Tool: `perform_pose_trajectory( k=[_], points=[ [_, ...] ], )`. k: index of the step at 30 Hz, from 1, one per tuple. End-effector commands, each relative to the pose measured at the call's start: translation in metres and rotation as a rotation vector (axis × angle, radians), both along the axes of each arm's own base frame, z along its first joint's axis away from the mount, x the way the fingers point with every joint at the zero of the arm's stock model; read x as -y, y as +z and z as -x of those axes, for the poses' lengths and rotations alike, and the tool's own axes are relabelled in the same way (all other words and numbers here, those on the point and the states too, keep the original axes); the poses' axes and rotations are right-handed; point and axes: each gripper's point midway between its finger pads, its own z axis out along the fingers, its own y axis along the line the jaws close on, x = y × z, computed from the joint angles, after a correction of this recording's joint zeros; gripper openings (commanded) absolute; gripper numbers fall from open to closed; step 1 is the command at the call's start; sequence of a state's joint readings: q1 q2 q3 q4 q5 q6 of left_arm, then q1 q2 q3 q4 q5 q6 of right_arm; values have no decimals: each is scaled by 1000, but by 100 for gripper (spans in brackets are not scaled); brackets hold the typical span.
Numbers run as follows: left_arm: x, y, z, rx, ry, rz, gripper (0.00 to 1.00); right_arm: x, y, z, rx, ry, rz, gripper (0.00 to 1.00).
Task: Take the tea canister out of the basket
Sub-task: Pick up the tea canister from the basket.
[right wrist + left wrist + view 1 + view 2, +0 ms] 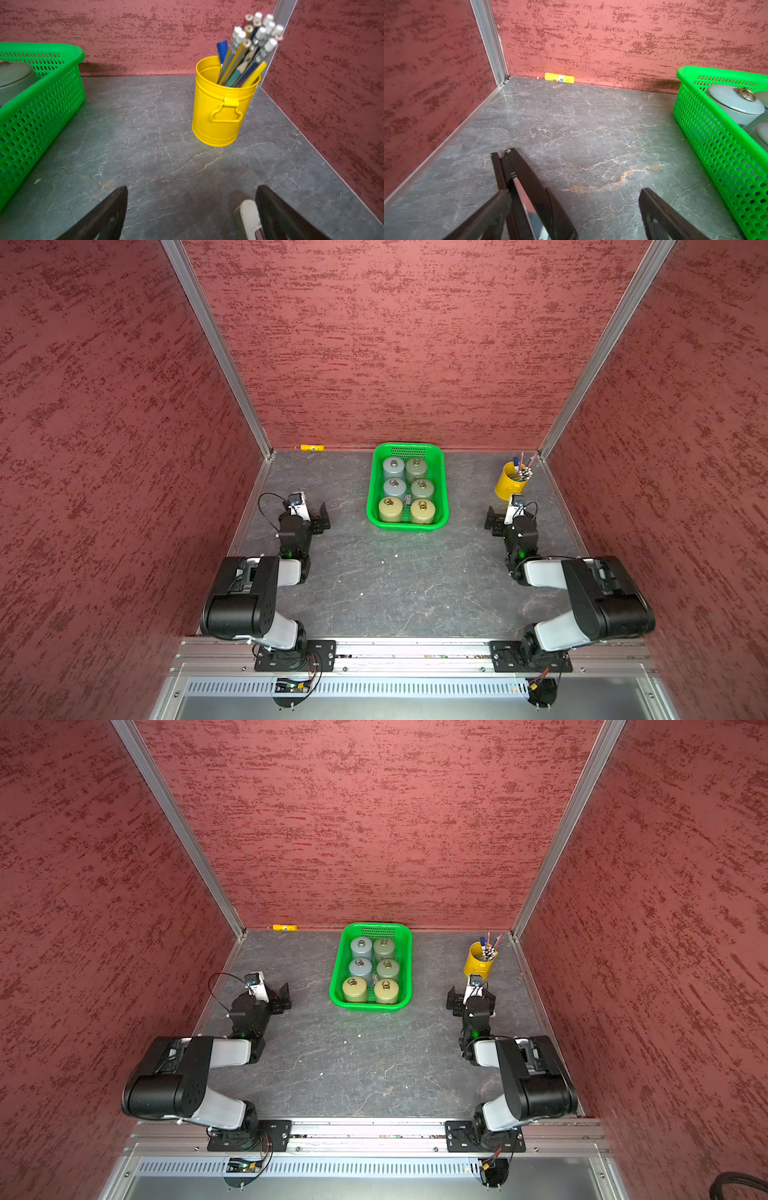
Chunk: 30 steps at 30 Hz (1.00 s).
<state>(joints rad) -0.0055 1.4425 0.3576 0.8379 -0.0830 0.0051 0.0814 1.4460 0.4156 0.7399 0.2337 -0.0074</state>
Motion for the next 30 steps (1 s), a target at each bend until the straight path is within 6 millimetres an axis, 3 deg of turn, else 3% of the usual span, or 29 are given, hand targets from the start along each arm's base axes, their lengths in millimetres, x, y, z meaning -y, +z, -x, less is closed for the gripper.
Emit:
perform_pose_trajectory(
  k=[1, 3, 6, 9, 11, 14, 20, 23, 26, 30],
  points=[
    [17, 42, -6, 12, 0, -98, 100, 6, 63, -12, -16, -37, 7, 99],
    [25, 64, -11, 12, -19, -47, 100, -1, 90, -15, -57, -4, -18, 99],
    [43, 83, -11, -39, -84, 45, 100, -20, 126, -15, -108, 83, -73, 99],
    [69, 100, -9, -85, -166, 70, 100, -47, 147, -7, -187, 168, -96, 99],
    [82, 105, -4, -128, -198, 68, 100, -66, 150, 1, -249, 224, -103, 99],
    [103, 106, 5, -199, -261, 63, 100, -96, 142, 12, -366, 303, -106, 99],
    [124, 102, 24, -287, -316, 67, 100, -162, 110, 33, -598, 440, 7, 99],
    [131, 102, 29, -307, -335, 97, 100, -193, 94, 35, -689, 496, 7, 99],
    [133, 100, 31, -319, -335, 107, 100, -218, 91, 32, -729, 524, 11, 99],
    [136, 95, 33, -346, -342, 119, 100, -241, 77, 28, -789, 533, 25, 99]
  ],
)
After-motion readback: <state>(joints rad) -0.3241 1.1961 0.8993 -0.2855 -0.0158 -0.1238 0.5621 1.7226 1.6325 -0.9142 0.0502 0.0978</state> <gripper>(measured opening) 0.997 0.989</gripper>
